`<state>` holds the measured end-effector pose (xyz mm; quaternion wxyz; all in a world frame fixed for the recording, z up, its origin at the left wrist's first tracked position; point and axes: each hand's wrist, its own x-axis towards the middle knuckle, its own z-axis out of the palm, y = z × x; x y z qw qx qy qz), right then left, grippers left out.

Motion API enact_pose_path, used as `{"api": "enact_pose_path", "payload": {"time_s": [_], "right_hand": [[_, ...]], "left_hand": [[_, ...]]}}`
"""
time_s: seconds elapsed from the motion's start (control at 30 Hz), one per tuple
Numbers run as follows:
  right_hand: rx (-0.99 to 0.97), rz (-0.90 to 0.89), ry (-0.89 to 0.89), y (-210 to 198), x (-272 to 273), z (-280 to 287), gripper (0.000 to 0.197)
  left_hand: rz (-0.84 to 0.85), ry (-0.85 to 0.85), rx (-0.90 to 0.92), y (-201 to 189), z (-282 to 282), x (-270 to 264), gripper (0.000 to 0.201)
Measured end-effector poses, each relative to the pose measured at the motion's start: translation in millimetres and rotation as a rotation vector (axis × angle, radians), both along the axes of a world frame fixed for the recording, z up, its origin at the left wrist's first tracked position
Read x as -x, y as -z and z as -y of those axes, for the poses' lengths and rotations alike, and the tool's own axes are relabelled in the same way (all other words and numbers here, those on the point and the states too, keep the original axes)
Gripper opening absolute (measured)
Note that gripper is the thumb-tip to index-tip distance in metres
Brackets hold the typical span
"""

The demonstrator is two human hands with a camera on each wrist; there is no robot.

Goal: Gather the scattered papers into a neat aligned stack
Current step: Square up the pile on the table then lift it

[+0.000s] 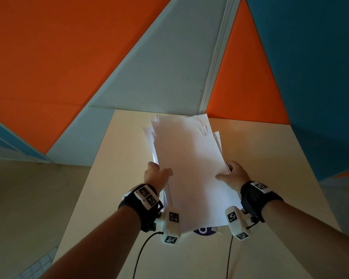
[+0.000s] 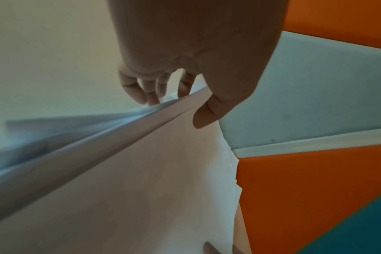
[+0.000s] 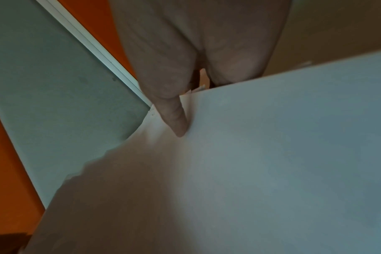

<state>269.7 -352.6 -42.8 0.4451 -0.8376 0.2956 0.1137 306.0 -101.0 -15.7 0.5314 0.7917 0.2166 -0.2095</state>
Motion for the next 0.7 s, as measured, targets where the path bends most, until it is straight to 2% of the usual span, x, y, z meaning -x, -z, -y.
{"api": "enact_pose_path", "payload": {"time_s": [0.13,0.2,0.33,0.37,0.47,0.5,0.7], "right_hand": [[-0.064,0.012,0.007,-4,-6,4,0.042],[-0.090,0.006,-0.002,-5,-8,5,0.041],[-0.117,0.001,0.007,-4,-10,6,0.036],[-0.120,-0.002,0.006,-3,-10,6,0.035],[-0.111,-0.027,-0.029,-1,-7,9,0.028],[-0.107,-0.036,-0.037,-1,-5,9,0.026],[-0.167,-0.053,-0.011,-16,12,7,0.032]], "left_hand": [[-0.018,-0.038,0.038,3,-6,-4,0.026],[-0.024,-0.046,0.022,5,-9,-5,0.028],[-0.094,-0.113,0.136,6,-12,-5,0.061],[-0.107,-0.112,0.177,6,-12,-5,0.061],[-0.096,-0.030,0.242,4,-13,-3,0.036],[-0.095,-0.001,0.253,4,-14,-1,0.034],[-0.085,0.121,0.276,2,-20,14,0.039]]}}
